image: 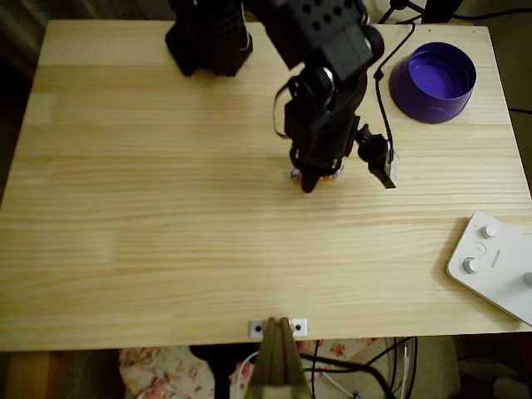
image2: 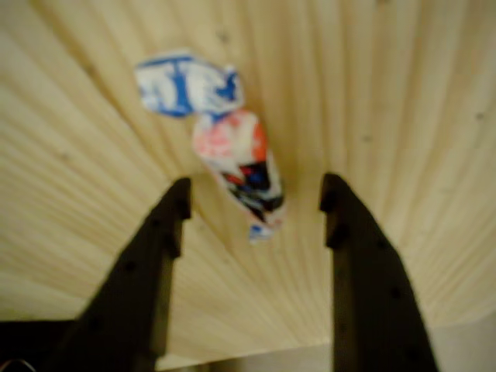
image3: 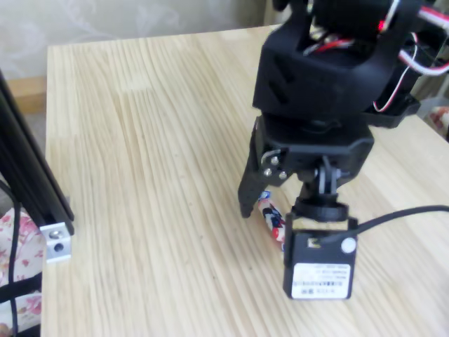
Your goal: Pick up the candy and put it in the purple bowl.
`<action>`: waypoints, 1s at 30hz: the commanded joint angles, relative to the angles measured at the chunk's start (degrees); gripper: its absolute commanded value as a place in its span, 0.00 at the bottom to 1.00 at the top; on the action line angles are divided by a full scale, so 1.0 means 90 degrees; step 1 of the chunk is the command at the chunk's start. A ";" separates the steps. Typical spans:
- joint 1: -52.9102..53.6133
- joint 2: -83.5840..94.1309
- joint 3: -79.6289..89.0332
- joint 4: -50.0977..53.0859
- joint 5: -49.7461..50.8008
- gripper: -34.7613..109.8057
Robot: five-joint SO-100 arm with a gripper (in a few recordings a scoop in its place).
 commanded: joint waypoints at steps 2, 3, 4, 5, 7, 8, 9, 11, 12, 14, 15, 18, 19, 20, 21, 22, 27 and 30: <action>-0.0029 0.0107 0.0078 -0.0156 -0.0068 0.40; -0.0049 0.0078 0.0107 -0.0205 -0.0068 0.40; -0.0078 0.0059 0.0146 -0.0254 -0.0059 0.40; -0.0098 0.0039 0.0176 -0.0303 -0.0049 0.40; -0.0117 -0.0039 0.0215 -0.0391 -0.0049 0.40; -0.0117 -0.0088 0.0234 -0.0439 -0.0049 0.40; -0.0117 -0.0117 0.0264 -0.0488 -0.0088 0.39; -0.0127 -0.0137 0.0361 -0.0576 -0.0205 0.37; -0.0137 -0.0137 0.0400 -0.0625 -0.0283 0.35; -0.0176 -0.0137 0.0459 -0.0693 -0.0459 0.31; -0.0195 -0.0146 0.0469 -0.0703 -0.0557 0.28; -0.0215 -0.0166 0.0479 -0.0742 -0.0713 0.24; -0.0215 -0.0166 0.0479 -0.0723 -0.0723 0.24; -0.0205 -0.0146 0.0479 -0.0713 -0.0723 0.24; -0.0195 -0.0098 0.0479 -0.0674 -0.0684 0.24; -0.0186 -0.0029 0.0479 -0.0605 -0.0625 0.24; -0.0127 0.0693 0.0166 -0.0029 -0.0283 0.24; -0.0215 0.1191 -0.0225 0.0420 -0.0068 0.24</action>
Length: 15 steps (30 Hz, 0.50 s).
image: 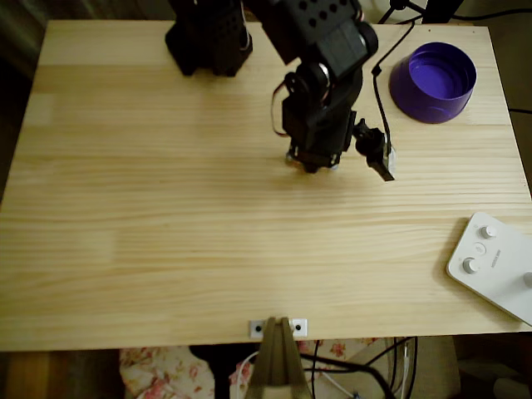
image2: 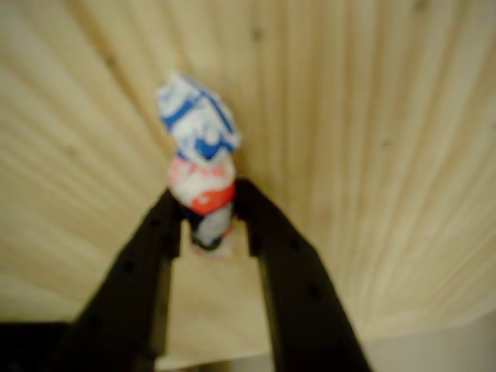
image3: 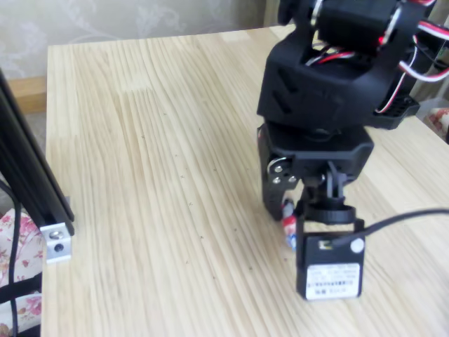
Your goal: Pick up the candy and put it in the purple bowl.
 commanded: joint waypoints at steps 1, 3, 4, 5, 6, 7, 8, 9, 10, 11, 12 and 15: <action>-0.0225 0.1035 -0.0762 0.0557 0.0166 0.24; -0.0400 0.1357 -0.1094 0.0830 0.0293 0.24; -0.0527 0.1504 -0.1270 0.0967 0.0361 0.24; -0.0674 0.1641 -0.1465 0.1113 0.0430 0.24; -0.0850 0.1748 -0.1689 0.1279 0.0508 0.24; -0.1035 0.1836 -0.1934 0.1436 0.0596 0.24; -0.1230 0.1914 -0.2158 0.1572 0.0693 0.24; -0.1445 0.1982 -0.2393 0.1670 0.0830 0.24; -0.1670 0.2031 -0.2627 0.1758 0.0908 0.24; -0.1904 0.2061 -0.2852 0.1846 0.0938 0.24; -0.2158 0.2061 -0.3086 0.1914 0.0986 0.24; -0.2930 0.1943 -0.3701 0.2002 0.1104 0.24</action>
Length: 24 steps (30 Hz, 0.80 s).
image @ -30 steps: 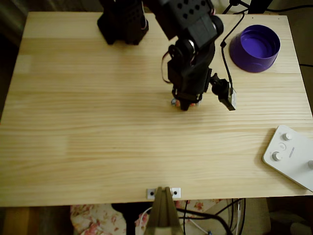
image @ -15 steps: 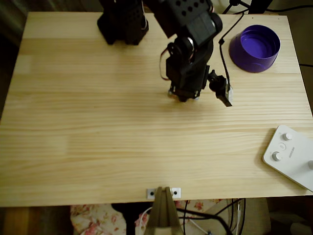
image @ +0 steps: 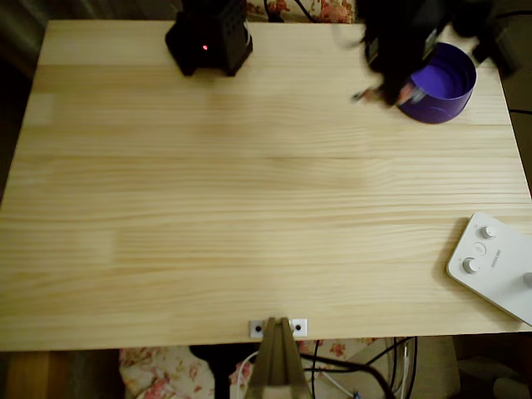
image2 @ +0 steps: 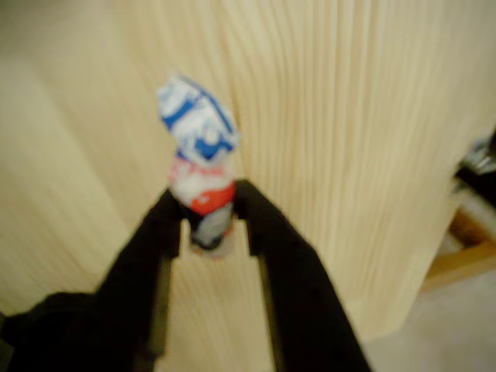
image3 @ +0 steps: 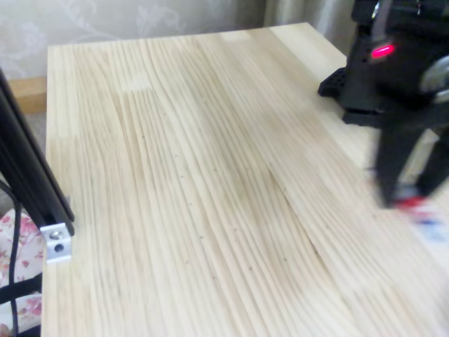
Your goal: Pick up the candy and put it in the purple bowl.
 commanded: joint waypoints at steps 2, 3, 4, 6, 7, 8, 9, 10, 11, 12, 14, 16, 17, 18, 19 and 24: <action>-0.1143 0.0283 -0.1572 0.0166 0.0078 0.24; -0.1338 0.0078 -0.1826 0.0186 0.0078 0.24; -0.1514 -0.0156 -0.2100 0.0215 0.0088 0.24; -0.1787 -0.0645 -0.2617 0.0234 0.0137 0.24; -0.1885 -0.0898 -0.2861 0.0225 0.0166 0.24; -0.1963 -0.1162 -0.3076 0.0205 0.0215 0.24; -0.2041 -0.1406 -0.3271 0.0195 0.0264 0.24; -0.2100 -0.1650 -0.3457 0.0176 0.0303 0.24; -0.2148 -0.1885 -0.3613 0.0146 0.0352 0.24; -0.2178 -0.2100 -0.3721 0.0107 0.0391 0.24; -0.2197 -0.2441 -0.3809 0.0000 0.0469 0.24; -0.2158 -0.2656 -0.3770 -0.0098 0.0537 0.24; -0.2148 -0.2705 -0.3691 -0.0146 0.0557 0.24; -0.2148 -0.2715 -0.3535 -0.0254 0.0576 0.24; -0.2148 -0.2715 -0.3379 -0.0381 0.0605 0.24; -0.2168 -0.2773 -0.2832 -0.0859 0.0703 0.24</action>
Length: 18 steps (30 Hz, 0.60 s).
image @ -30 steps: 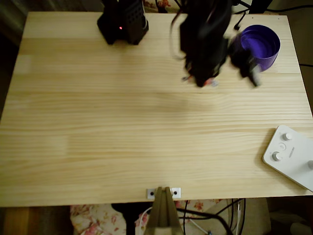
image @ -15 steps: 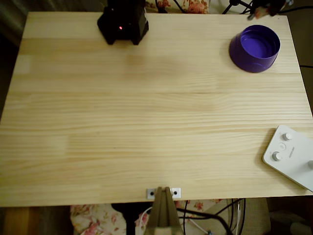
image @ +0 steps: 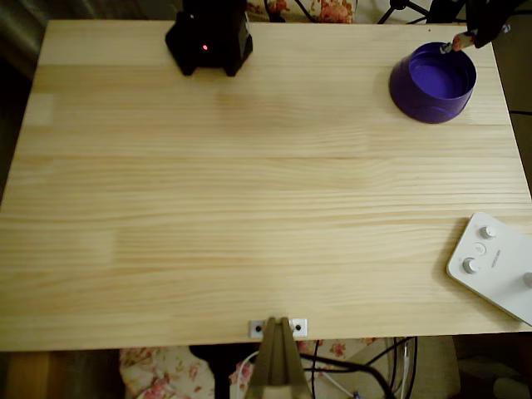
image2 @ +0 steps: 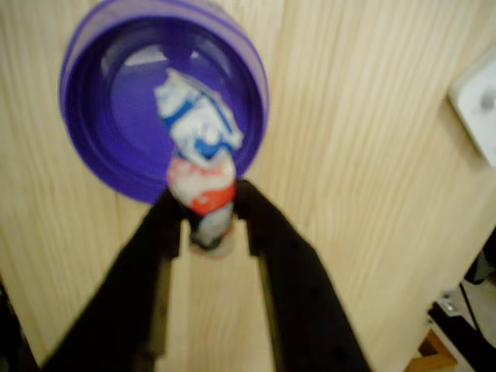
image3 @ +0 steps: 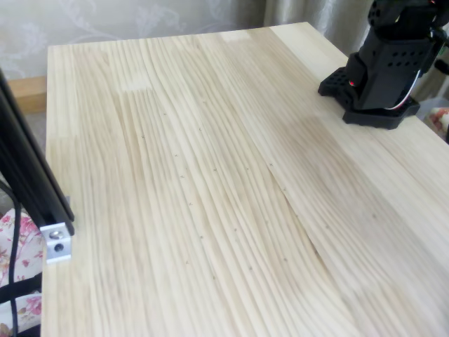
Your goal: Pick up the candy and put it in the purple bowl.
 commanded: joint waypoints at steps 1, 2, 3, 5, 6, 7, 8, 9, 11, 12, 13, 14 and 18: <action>-0.0098 0.0273 0.0107 -0.0283 -0.0020 0.24; -0.0098 0.0273 0.0117 -0.0293 -0.0020 0.24; -0.0107 0.0273 0.0117 -0.0293 0.0000 0.24; -0.0127 0.0264 0.0117 -0.0293 0.0020 0.24; -0.0127 0.0244 0.0117 -0.0293 0.0029 0.24; -0.0127 0.0225 0.0127 -0.0293 0.0049 0.24; -0.0127 0.0215 0.0156 -0.0293 0.0059 0.24; -0.0127 0.0215 0.0186 -0.0293 0.0068 0.24; -0.0137 0.0215 0.0264 -0.0234 0.0078 0.26; -0.0146 0.0215 0.0313 -0.0195 0.0078 0.27; -0.0146 0.0234 0.0361 -0.0166 0.0078 0.27; -0.0146 0.0254 0.0420 -0.0146 0.0078 0.29; -0.0146 0.0352 0.0654 -0.0098 0.0049 0.32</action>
